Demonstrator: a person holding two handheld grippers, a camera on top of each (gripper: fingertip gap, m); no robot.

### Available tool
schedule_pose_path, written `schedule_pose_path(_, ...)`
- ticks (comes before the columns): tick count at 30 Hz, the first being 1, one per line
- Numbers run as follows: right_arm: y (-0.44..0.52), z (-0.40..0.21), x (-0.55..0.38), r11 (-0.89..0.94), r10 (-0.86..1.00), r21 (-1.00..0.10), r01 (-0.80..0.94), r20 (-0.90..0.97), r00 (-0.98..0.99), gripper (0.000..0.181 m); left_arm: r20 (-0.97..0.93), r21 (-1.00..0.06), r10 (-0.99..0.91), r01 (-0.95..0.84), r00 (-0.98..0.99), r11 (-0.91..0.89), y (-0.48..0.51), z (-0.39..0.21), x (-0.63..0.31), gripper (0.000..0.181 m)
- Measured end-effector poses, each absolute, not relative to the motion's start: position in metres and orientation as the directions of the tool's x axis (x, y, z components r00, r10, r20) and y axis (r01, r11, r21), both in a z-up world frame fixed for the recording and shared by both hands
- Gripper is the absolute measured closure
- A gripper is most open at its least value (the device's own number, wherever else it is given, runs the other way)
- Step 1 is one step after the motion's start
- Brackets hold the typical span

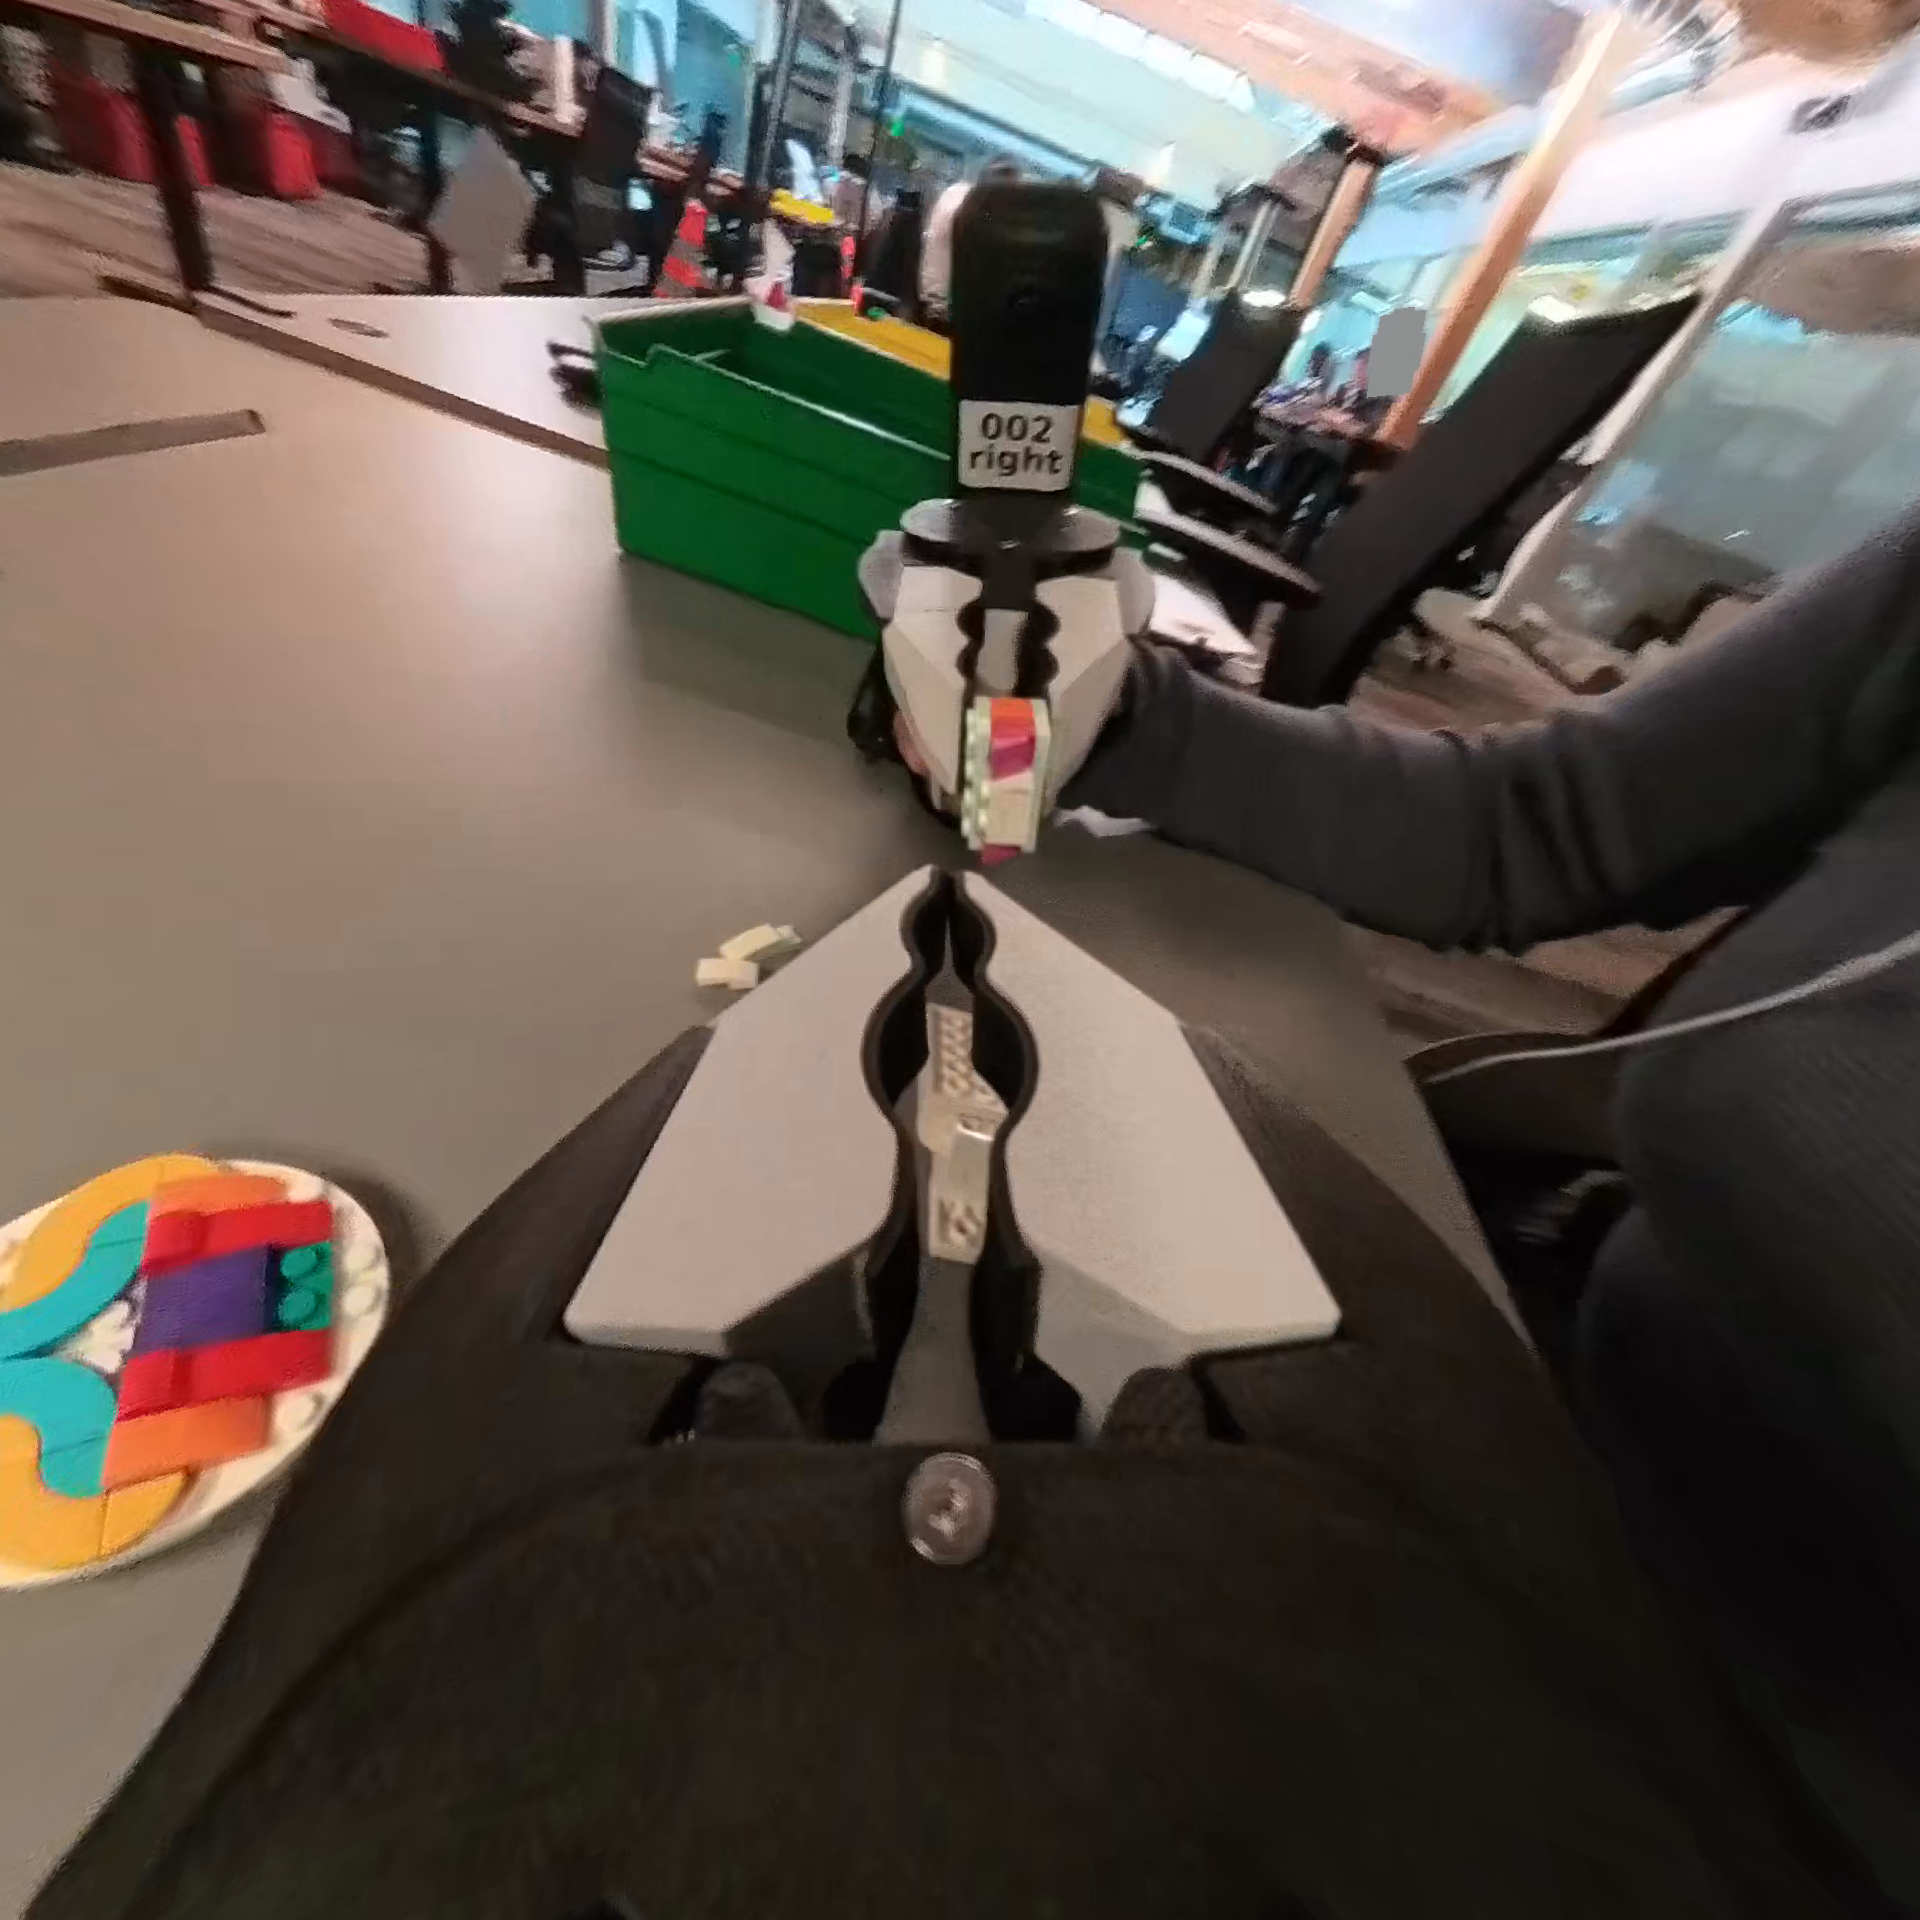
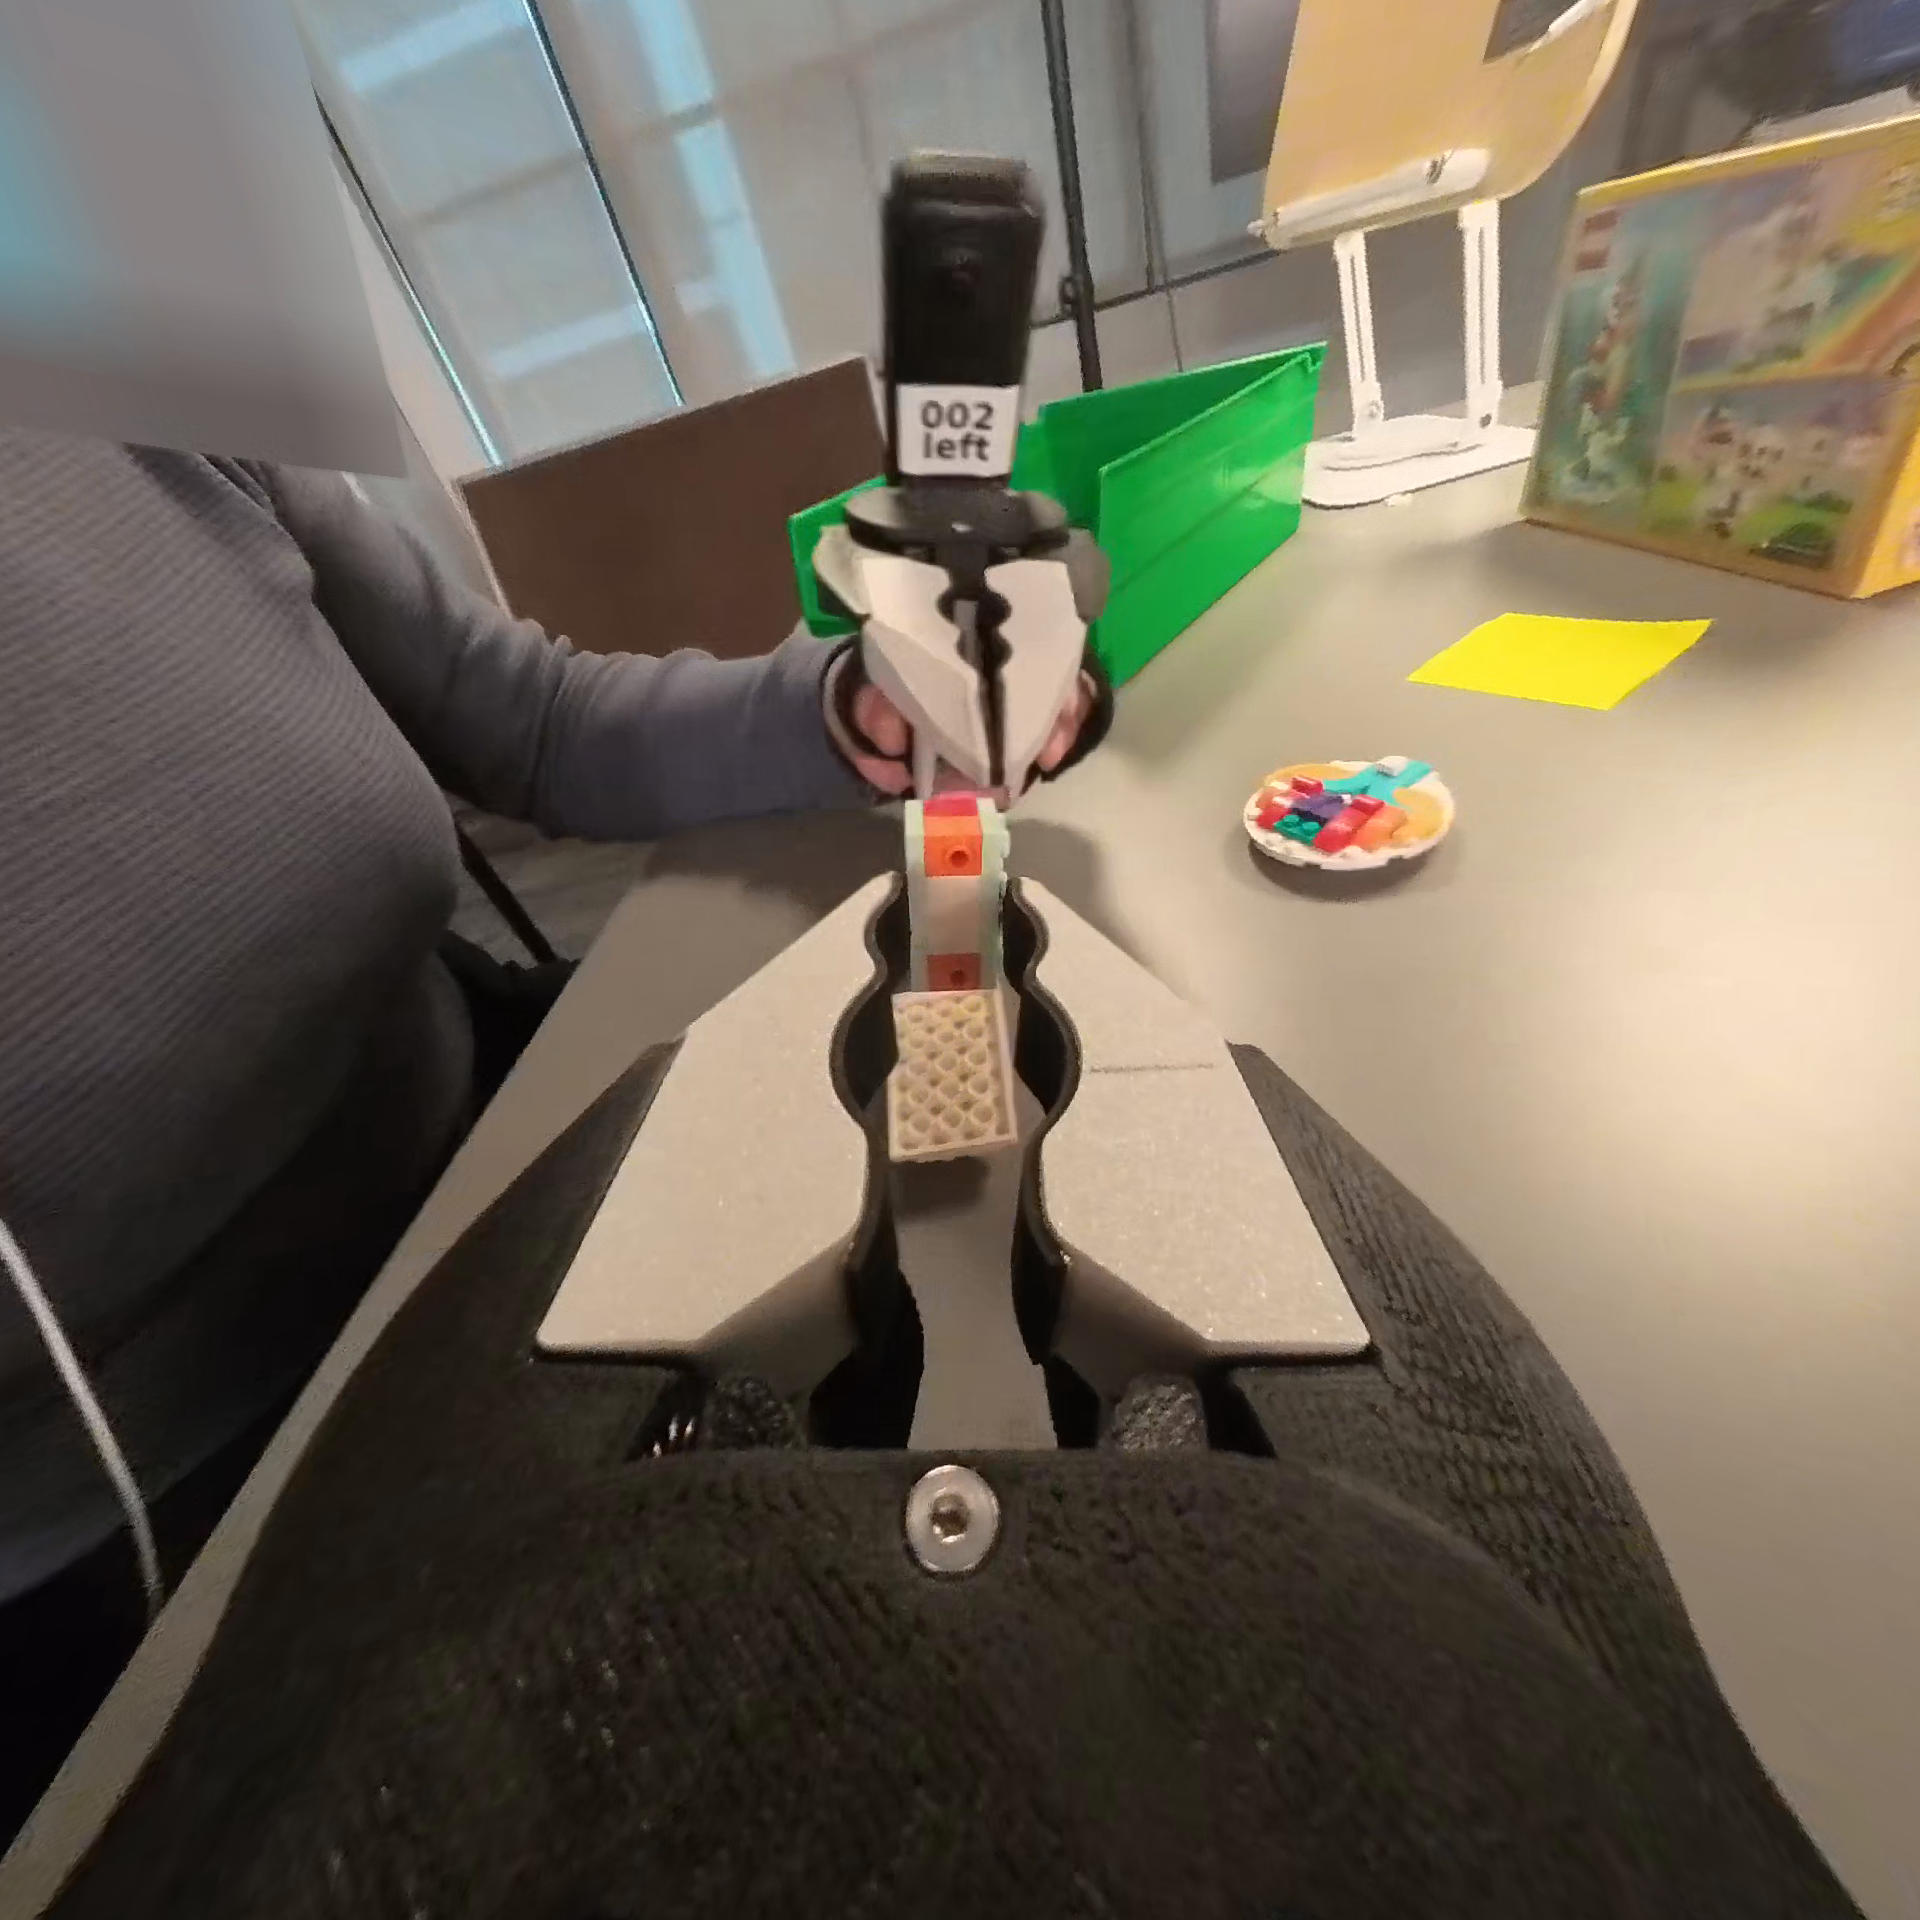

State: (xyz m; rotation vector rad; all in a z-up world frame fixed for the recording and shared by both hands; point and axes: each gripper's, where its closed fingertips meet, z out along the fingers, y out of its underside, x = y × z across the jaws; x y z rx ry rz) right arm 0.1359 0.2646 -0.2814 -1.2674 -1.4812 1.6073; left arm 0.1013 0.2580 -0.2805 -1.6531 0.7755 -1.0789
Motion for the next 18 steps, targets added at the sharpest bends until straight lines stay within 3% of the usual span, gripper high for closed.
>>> schedule_pose_path(4, 0.258, -0.288, 0.126, -0.128, 0.919, -0.971, 0.202, -0.193, -0.343, 0.166, 0.215, -0.971, -0.874, -0.004, 0.435, -0.241, 0.259, -0.276, 0.115, 0.161)
schedule_pose_path(11, 0.254, -0.291, 0.122, -0.1, 0.925, -0.971, 0.218, -0.172, -0.34, 0.166, 0.231, -0.964, -0.896, -0.033, 0.38, -0.263, 0.25, -0.282, 0.125, 0.17)
schedule_pose_path(18, 0.269, -0.304, 0.114, -0.07, 0.965, -0.955, 0.289, -0.138, -0.222, 0.166, 0.124, -0.972, -0.859, -0.112, 0.497, -0.205, 0.265, -0.291, 0.116, 0.176)
